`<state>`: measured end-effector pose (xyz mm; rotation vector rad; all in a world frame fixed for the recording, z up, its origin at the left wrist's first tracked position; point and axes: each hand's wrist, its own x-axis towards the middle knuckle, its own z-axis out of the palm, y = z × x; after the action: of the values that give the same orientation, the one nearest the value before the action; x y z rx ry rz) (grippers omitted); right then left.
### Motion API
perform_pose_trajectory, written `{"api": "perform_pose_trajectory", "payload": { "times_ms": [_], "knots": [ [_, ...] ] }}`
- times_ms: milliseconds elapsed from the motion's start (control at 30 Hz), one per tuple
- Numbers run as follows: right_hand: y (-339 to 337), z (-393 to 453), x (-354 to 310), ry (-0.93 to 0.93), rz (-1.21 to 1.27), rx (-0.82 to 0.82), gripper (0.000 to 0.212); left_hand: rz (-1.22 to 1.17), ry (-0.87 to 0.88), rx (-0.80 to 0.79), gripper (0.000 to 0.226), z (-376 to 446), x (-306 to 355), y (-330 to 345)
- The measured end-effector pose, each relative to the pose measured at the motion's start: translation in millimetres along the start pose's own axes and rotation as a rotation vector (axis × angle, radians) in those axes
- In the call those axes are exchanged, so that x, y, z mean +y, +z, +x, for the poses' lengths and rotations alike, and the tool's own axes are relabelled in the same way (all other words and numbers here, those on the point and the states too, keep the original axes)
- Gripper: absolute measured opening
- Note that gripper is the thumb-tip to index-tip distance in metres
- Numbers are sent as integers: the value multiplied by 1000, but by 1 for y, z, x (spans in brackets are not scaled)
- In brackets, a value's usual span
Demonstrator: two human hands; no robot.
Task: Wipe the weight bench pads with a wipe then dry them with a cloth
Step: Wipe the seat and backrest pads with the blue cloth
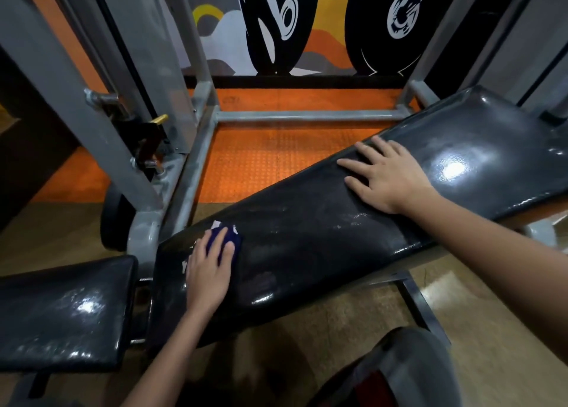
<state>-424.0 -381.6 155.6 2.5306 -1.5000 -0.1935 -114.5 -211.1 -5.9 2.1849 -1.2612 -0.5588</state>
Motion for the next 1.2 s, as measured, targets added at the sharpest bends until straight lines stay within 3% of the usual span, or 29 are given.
{"api": "perform_pose_trajectory", "payload": {
  "times_ms": [67, 133, 267, 400, 600, 733, 800, 933, 1000, 1100, 1200],
  "knots": [
    [1, -2, -1, 56, 3, -30, 64, -15, -124, 38, 49, 8, 26, 7],
    [3, -8, 0, 33, 5, -30, 67, -23, -111, 64, 48, 15, 69, 21],
    [9, -27, -7, 64, 12, -3, 80, 12, 252, 35, 50, -23, 145, 53],
    [15, -41, -41, 106, -16, -2, 76, 22, 437, -26, 51, -53, 113, 44],
    [20, -51, -55, 63, 9, 47, 74, 82, 125, 73, 53, -28, -10, 6],
    [19, -46, -55, 56, 3, 88, 70, -13, -145, 129, 47, -15, 14, 3],
    [20, -46, -55, 58, 22, 109, 66, -14, -30, 154, 46, -22, 59, 20],
    [21, -45, -56, 63, 55, 136, 63, 84, 396, 173, 47, -69, 117, 59],
    [24, -45, -56, 63, 43, 150, 63, 120, 533, 142, 47, -91, 98, 62],
    [27, -45, -55, 58, 39, 170, 62, 287, 725, 180, 48, -95, 17, 59],
    [28, -43, -54, 54, 35, 187, 61, 371, 686, 213, 49, -83, -54, 42]
  ]
}}
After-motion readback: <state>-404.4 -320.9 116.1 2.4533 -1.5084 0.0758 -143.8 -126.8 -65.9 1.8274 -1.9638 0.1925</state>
